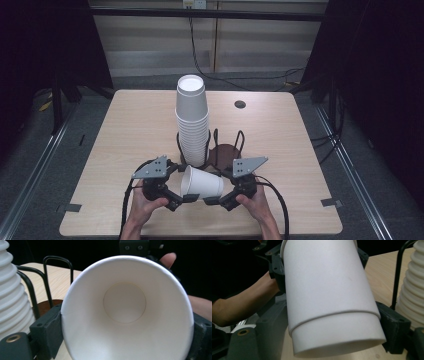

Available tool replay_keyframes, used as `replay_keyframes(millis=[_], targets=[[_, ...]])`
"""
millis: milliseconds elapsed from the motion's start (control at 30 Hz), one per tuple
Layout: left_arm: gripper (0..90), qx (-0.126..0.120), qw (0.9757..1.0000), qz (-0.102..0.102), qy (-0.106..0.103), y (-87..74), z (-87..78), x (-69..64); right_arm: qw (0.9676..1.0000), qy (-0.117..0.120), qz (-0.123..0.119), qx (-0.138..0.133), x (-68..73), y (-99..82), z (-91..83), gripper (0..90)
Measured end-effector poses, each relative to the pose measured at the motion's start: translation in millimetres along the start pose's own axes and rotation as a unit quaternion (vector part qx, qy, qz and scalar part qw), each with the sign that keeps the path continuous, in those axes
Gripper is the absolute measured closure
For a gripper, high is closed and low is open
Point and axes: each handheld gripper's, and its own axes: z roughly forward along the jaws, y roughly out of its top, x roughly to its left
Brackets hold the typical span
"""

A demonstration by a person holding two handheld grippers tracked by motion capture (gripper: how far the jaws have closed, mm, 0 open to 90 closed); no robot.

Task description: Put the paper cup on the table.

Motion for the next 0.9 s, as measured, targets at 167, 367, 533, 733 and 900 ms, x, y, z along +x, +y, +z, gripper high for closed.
replay_keyframes(millis=[167, 367, 533, 733, 900], targets=[[9.0, 0.008, 0.9999, -0.006, 0.013, -1.3, -2.3, 2.3, 0.9995, -0.021, 0.003, -0.021, 0.1, -2.5, -4.7, 13.1], [9.0, 0.018, 0.9991, -0.015, 0.035, -3.1, -6.2, 3.4, 0.9975, -0.059, 0.016, -0.036, 0.2, -10.8, -10.0, 12.9], [8.8, 0.026, 0.9983, -0.017, 0.050, -4.4, -12.5, 4.7, 0.9942, -0.093, 0.021, -0.049, 1.4, -13.6, -14.2, 12.9], [8.7, 0.033, 0.9974, -0.022, 0.061, -4.6, -21.2, 6.4, 0.9905, -0.121, 0.017, -0.062, 3.2, -16.9, -18.8, 12.9], [8.7, 0.042, 0.9964, -0.025, 0.069, -5.8, -30.4, 6.9, 0.9840, -0.160, 0.020, -0.075, 4.3, -20.6, -22.6, 13.0]])
